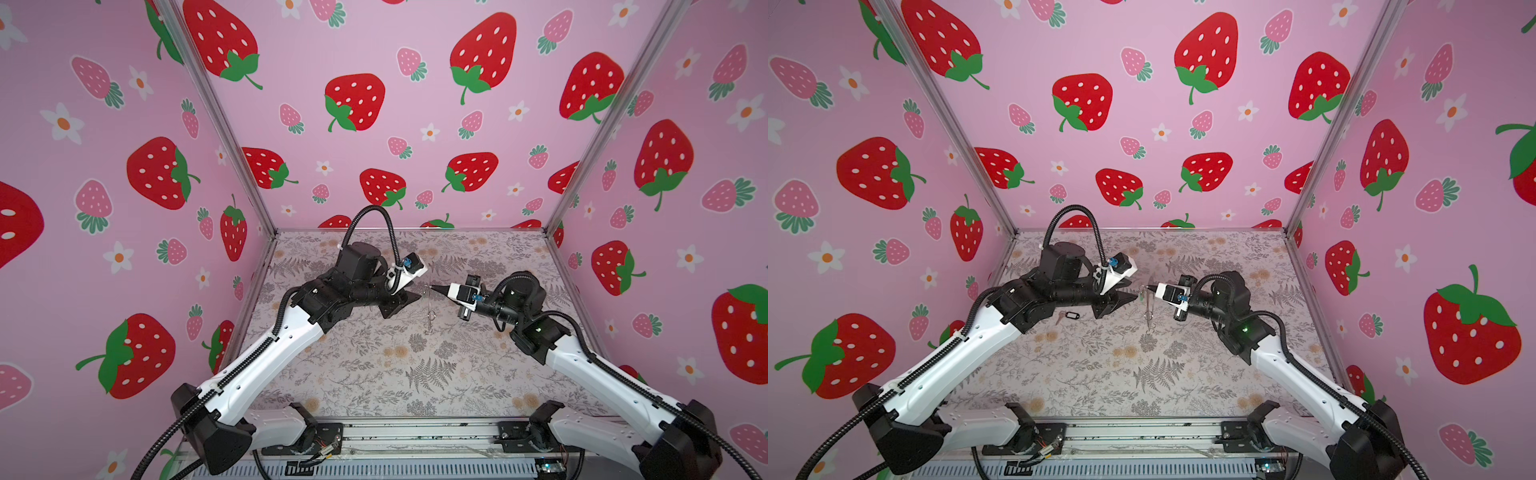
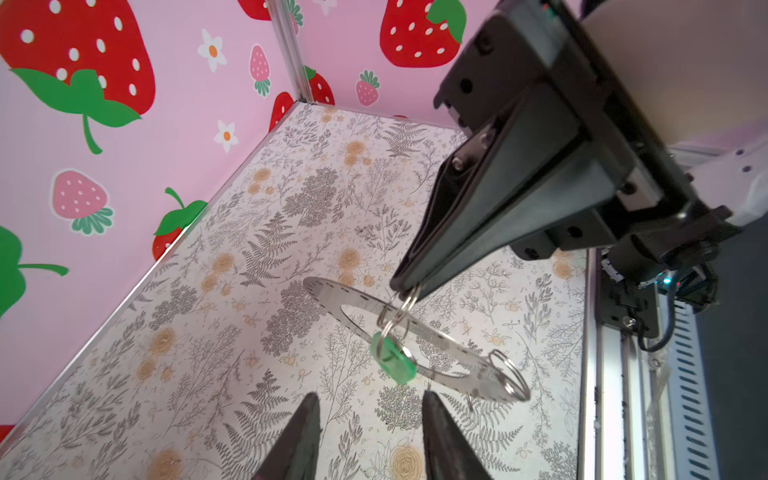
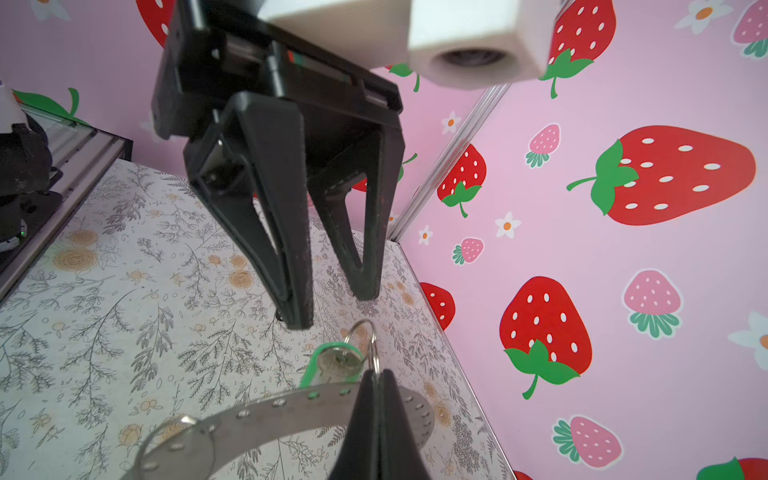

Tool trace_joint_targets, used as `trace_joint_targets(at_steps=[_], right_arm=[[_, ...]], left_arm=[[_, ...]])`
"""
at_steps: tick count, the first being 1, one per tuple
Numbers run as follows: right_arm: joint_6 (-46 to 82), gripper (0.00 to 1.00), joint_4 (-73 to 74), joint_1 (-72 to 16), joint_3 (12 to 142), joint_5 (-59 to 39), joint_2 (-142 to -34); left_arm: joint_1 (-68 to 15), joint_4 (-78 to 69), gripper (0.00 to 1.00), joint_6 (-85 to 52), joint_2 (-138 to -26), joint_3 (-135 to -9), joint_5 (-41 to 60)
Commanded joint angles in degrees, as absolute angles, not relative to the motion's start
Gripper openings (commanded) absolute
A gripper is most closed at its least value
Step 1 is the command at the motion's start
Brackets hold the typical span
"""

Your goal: Put the keys on the keyring

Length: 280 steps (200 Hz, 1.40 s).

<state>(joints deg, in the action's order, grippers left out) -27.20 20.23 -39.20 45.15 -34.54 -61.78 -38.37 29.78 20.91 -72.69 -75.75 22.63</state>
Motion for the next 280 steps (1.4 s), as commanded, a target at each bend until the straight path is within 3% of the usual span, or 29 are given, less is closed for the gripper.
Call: trace_joint_targets(at_steps=[1,38,117,155,163,280], right_arm=[[-24.4,0.0,24.0,-38.8,46.3,-35.8,-61.9],[-22.8,0.0,25.8,-38.8,46.0,-35.3,-61.6],[-21.4,0.0,27.1,-38.7,45.3,-34.5,-61.3],[-19.6,0.0,28.9,-38.7,44.9,-33.8,-61.8],[-19.1,0.0,29.4,-38.7,44.7,-33.8,-61.8],[-17.5,0.0,33.2,-36.9,42.1,-31.2,-59.3]], left_arm=[[-38.1,21.6,0.43,17.1,-72.1,-73.5,29.0],[-38.1,19.7,0.42,15.0,-73.4,-72.9,29.5],[-39.9,20.8,0.22,14.4,-75.0,-74.3,21.4],[-40.4,22.0,0.07,16.0,-75.5,-75.1,20.6],[-40.7,22.5,0.0,16.4,-75.7,-75.4,20.4],[-41.8,29.0,0.0,18.4,-80.7,-80.3,25.5]])
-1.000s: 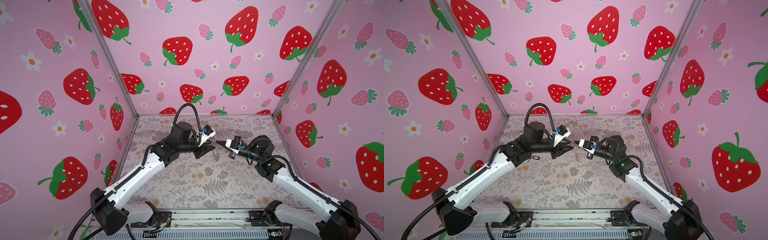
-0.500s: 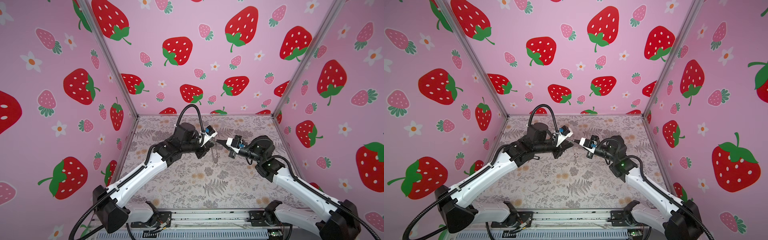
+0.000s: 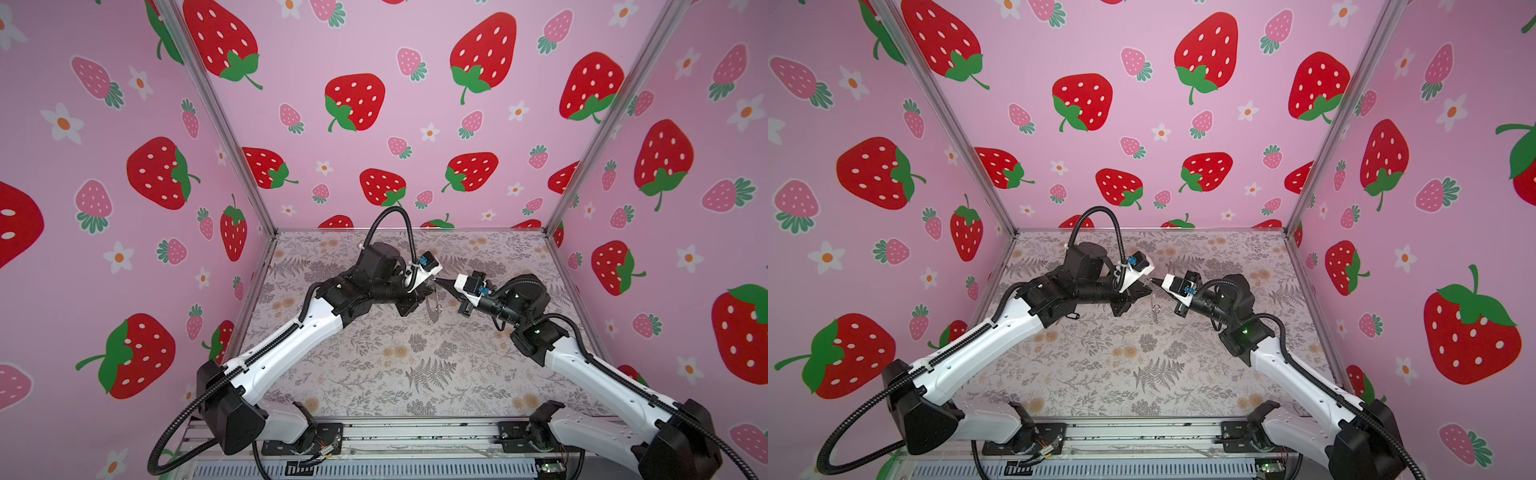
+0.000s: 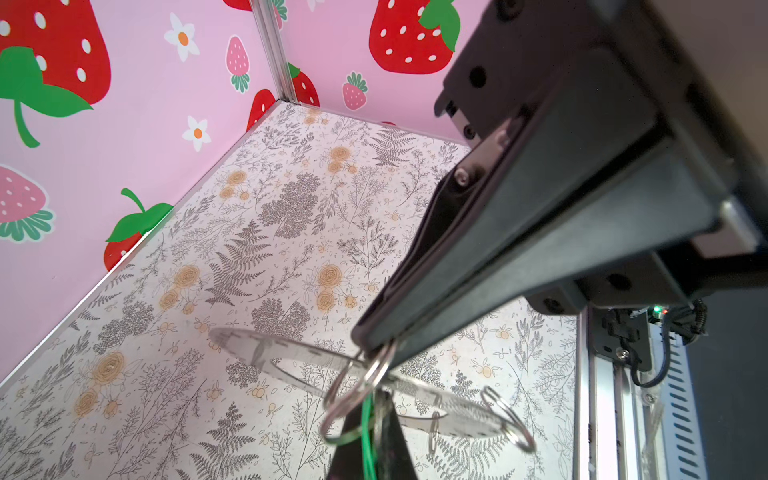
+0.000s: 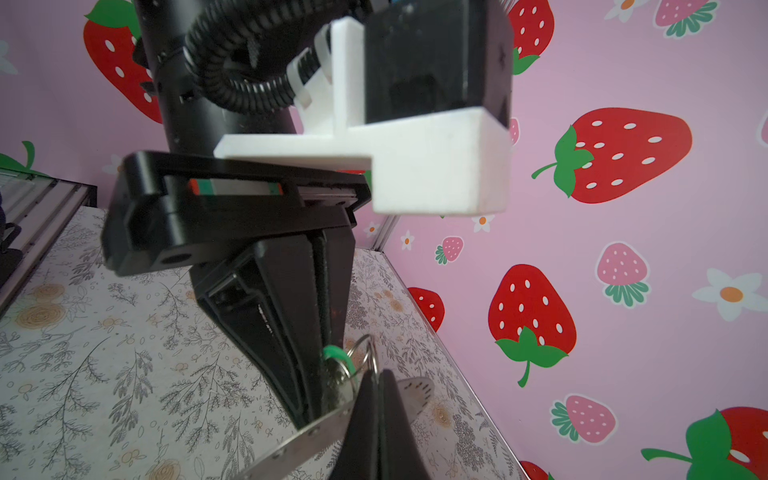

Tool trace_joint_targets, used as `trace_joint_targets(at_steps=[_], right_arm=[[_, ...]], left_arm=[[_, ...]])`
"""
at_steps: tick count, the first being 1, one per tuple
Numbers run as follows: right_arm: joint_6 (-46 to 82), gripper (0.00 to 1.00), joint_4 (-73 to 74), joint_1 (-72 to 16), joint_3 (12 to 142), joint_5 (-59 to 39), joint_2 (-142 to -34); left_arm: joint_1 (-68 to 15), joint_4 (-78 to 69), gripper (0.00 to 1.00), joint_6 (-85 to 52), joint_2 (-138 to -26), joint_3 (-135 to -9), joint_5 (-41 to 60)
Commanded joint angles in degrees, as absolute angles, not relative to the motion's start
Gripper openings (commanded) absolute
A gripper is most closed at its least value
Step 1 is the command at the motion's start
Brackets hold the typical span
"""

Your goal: Put the keys on the keyring

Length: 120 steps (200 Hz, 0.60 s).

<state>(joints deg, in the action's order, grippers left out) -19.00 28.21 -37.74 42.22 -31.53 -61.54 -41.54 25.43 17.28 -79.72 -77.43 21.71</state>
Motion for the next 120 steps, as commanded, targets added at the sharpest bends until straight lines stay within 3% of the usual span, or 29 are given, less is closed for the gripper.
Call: trace_joint_targets(at_steps=[1,52,120], right_arm=[[-17.4,0.0,33.2,-36.9,42.1,-31.2,-59.3],[-18.5,0.0,32.2,-34.8,41.0,-33.8,-57.8],[-19.6,0.0,32.9,-33.7,40.6,-39.7,-56.5]], left_arm=[[-41.8,29.0,0.0,18.3,-80.7,-80.3,25.6],[-39.7,30.8,0.0,18.5,-80.4,-80.8,26.9],[-38.0,37.2,0.0,20.1,-84.5,-84.6,37.0]])
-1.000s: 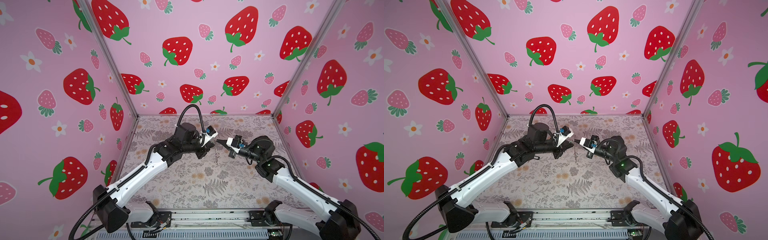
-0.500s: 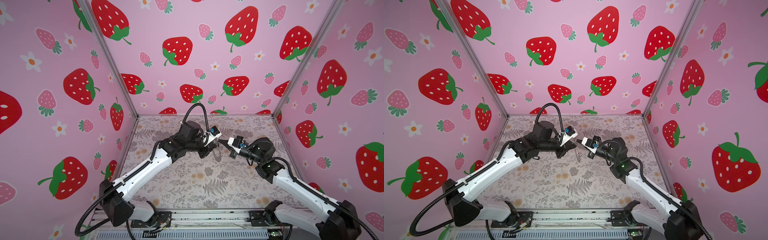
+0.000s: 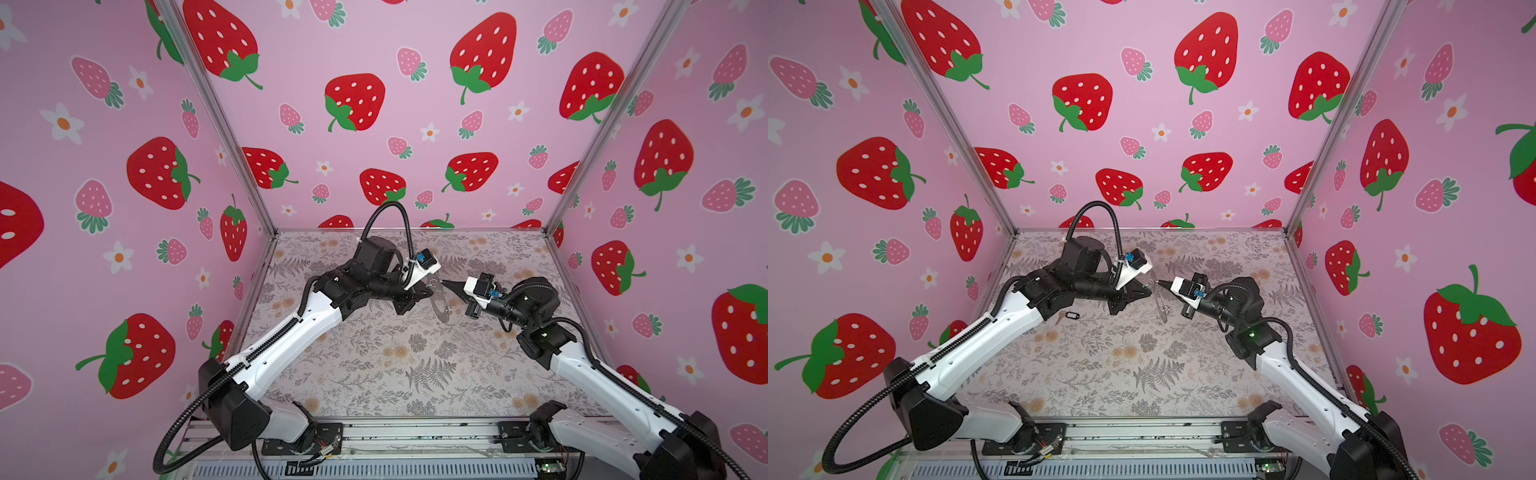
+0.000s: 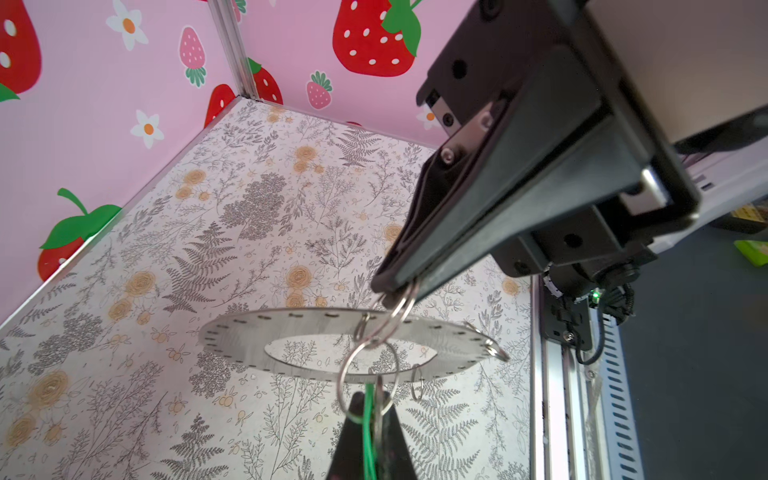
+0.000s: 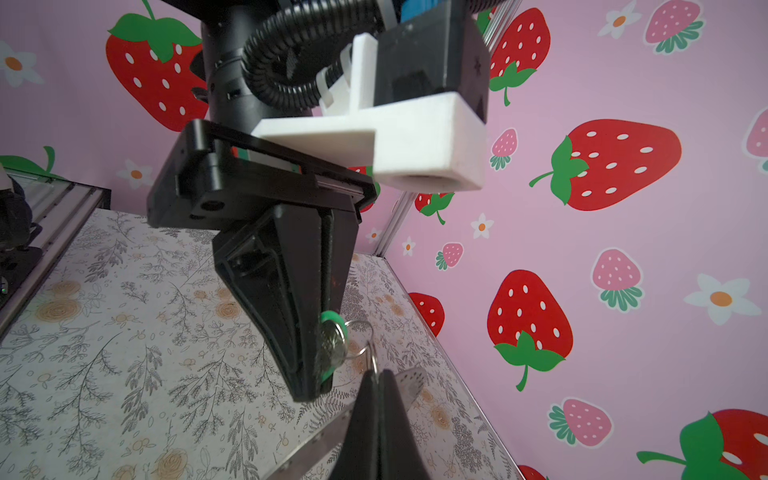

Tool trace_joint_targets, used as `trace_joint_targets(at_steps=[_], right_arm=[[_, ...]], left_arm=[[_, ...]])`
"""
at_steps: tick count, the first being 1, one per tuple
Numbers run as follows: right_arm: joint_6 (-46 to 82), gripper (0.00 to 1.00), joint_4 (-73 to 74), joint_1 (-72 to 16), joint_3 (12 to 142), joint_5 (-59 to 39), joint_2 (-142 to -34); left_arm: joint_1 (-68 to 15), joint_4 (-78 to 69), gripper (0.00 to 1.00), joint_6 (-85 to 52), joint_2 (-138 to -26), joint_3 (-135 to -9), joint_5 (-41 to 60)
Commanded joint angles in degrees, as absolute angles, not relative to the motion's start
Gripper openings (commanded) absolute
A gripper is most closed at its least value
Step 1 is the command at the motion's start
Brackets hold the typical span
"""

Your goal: Put the keys on the keyring

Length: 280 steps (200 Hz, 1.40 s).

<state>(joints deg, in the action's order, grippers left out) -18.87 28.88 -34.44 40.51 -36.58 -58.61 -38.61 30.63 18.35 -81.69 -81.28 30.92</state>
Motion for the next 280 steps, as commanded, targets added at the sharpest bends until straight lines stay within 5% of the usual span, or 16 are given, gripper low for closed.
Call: trace_joint_targets(at_steps=[1,200,216,226,248,280], right_arm=[[-19.6,0.0,32.9,-33.7,40.6,-39.9,-56.4],[-18.8,0.0,34.5,-33.0,38.3,-44.3,-55.8],[-18.9,0.0,34.3,-32.8,37.9,-44.0,-55.3],[-18.8,0.0,34.4,-32.6,37.6,-43.9,-55.0],[-18.5,0.0,34.4,-32.3,37.4,-44.0,-54.7],[-17.7,0.0,34.9,-32.2,37.4,-44.6,-55.0]], left_arm=[[-38.0,37.3,0.0,20.1,-84.6,-84.7,37.2],[-38.1,45.6,0.0,22.5,-90.8,-91.6,45.7],[-38.0,45.1,0.05,23.2,-89.5,-90.8,41.6],[-37.8,42.9,0.22,23.0,-87.6,-89.2,38.6],[-37.3,36.6,0.36,23.4,-82.6,-84.3,33.3],[-37.8,27.4,0.37,25.4,-75.6,-78.2,30.8]])
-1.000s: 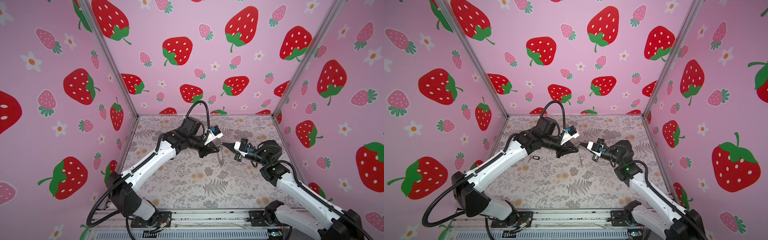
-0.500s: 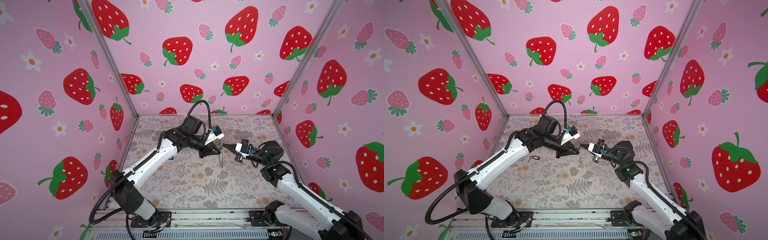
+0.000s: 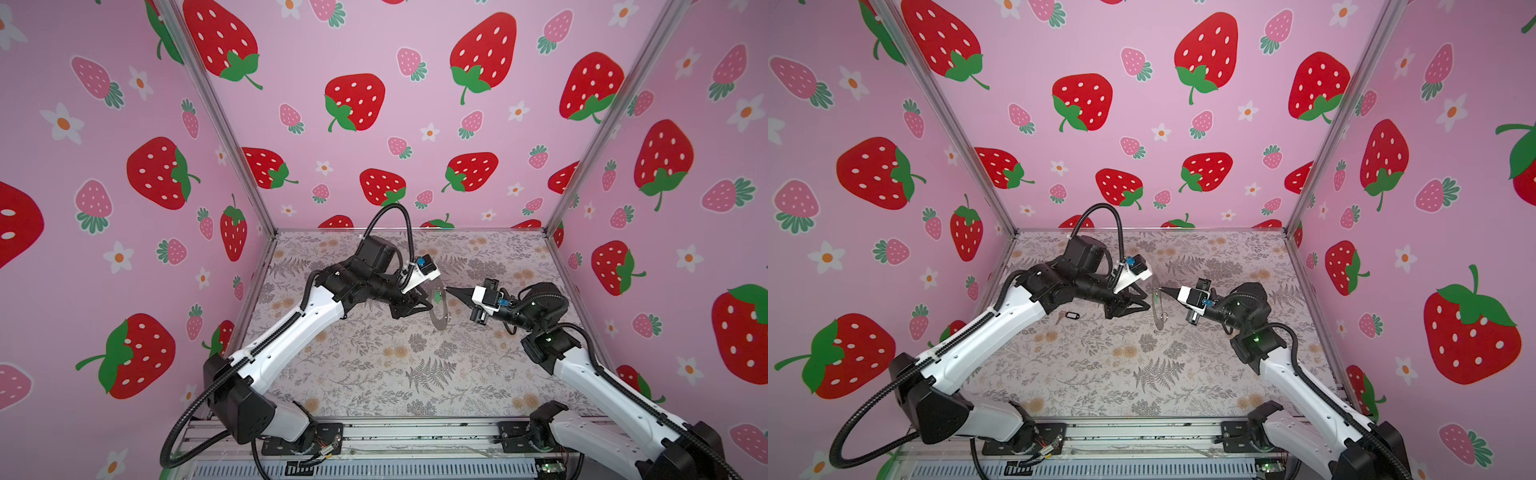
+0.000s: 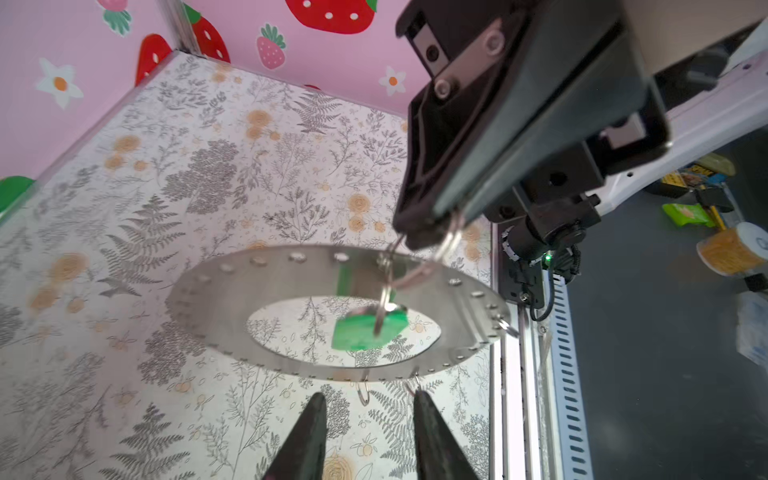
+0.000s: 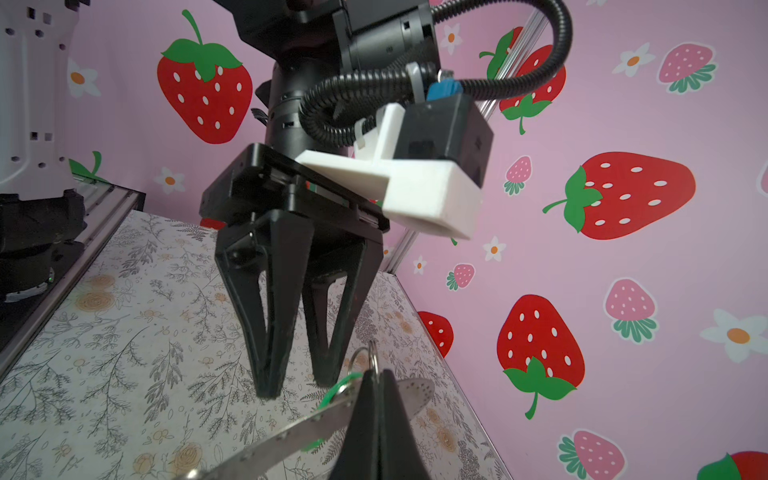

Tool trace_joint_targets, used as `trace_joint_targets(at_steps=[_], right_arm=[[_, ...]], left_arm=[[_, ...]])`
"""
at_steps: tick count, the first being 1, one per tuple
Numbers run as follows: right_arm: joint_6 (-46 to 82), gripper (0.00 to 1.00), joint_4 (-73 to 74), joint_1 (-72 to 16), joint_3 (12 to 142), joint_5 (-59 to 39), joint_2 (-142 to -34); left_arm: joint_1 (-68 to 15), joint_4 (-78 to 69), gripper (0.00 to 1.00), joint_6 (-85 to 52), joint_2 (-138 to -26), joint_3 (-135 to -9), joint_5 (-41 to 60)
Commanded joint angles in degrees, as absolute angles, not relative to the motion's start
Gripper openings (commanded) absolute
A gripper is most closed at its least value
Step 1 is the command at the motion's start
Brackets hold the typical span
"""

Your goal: Put the keys on the keyring

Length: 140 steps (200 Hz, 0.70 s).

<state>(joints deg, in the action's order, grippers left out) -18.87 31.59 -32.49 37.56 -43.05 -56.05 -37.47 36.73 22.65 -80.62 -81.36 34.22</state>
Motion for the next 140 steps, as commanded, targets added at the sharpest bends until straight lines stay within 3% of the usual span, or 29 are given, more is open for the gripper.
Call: trace_joint_targets(at_steps=[1,49,140], right_arm=[[-17.6,0.0,34.9,-32.2,37.4,-44.6,-55.0],[-15.9,0.0,36.5,-32.3,37.4,-45.6,-55.7],[-13.8,0.0,38.1,-32.3,37.3,-49.7,-57.1]], left_arm=[[-37.9,27.1,0.37,25.6,-75.4,-78.0,30.8],[-41.3,21.8,0.39,28.5,-73.9,-77.3,29.2],[-42.0,17.8,0.25,28.3,-74.5,-77.6,29.6]])
